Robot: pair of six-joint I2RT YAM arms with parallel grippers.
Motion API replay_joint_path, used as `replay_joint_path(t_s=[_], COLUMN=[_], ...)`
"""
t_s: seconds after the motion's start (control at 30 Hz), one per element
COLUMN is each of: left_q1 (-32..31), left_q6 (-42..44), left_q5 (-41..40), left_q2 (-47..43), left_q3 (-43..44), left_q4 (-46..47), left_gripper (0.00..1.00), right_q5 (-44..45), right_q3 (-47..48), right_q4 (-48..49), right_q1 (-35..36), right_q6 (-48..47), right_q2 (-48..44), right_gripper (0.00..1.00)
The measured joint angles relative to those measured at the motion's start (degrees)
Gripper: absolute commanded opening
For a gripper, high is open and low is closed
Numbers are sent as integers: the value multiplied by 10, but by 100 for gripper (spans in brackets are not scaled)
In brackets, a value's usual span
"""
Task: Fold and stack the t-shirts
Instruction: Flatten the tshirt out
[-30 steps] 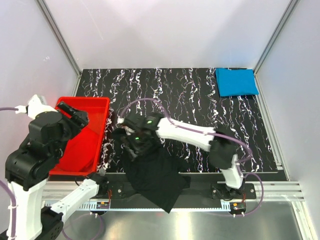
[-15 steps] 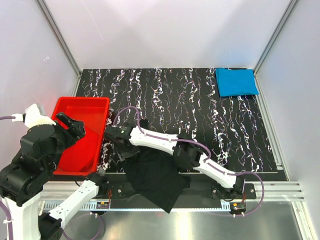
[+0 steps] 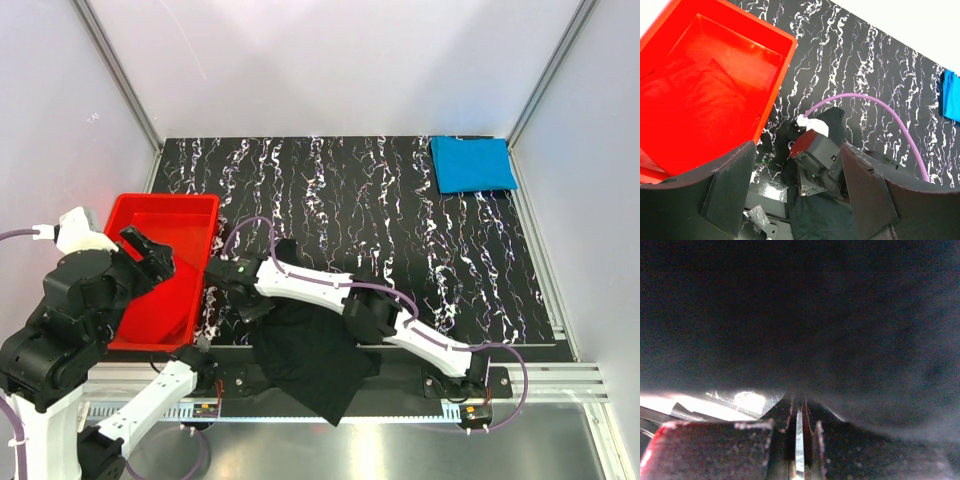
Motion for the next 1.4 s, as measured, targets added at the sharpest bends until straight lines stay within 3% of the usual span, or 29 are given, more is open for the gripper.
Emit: replay_joint_path(t_s=[0.13,0.3,0.43,0.57,0.67,0.83,0.9,1.0,1.13,1.17,1.23,1.27,1.33,1.4], left_q1=[0,0,0,0,0,0,0,-8,-39,-46,-71,-83,-104,-121], left_q6=[0,-1,-5,-9,-10,-7,-4,-2,7,10,18,22,25,26], left_q5=[-12,-47,-70,-73,-59,0,31,72,102,110,136,150,175,195], left_q2=[4,10,15,17,29,66,80,103,137,146,178,198,241,280], left_q3=[23,87,128,99,68,0,-26,-68,-126,-135,-157,-168,-191,-216], left_q4=[-13,-15,-14,1,8,55,74,106,135,137,152,160,178,193], left_gripper=[75,74,72,69,68,68,68,71,76,77,85,85,86,86], right_q5=[-24,-115,-222,-328,-360,-376,-339,-241,-133,-106,-62,-52,-53,-76], right_q3=[0,30,53,39,-32,-271,-357,-484,-600,-620,-636,-637,-636,-637], right_q4=[18,74,163,229,250,230,203,151,105,95,75,68,63,61], right_q1=[-20,-83,-165,-279,-360,-495,-551,-587,-617,-624,-635,-636,-636,-636], right_q6=[-26,-60,-41,-11,-17,-57,-78,-106,-130,-136,-144,-150,-162,-171], right_q2=[-6,-56,-167,-315,-437,-662,-719,-770,-764,-756,-735,-724,-709,-693], right_gripper=[0,0,0,0,0,3,12,14,31,46,62,82,95,100])
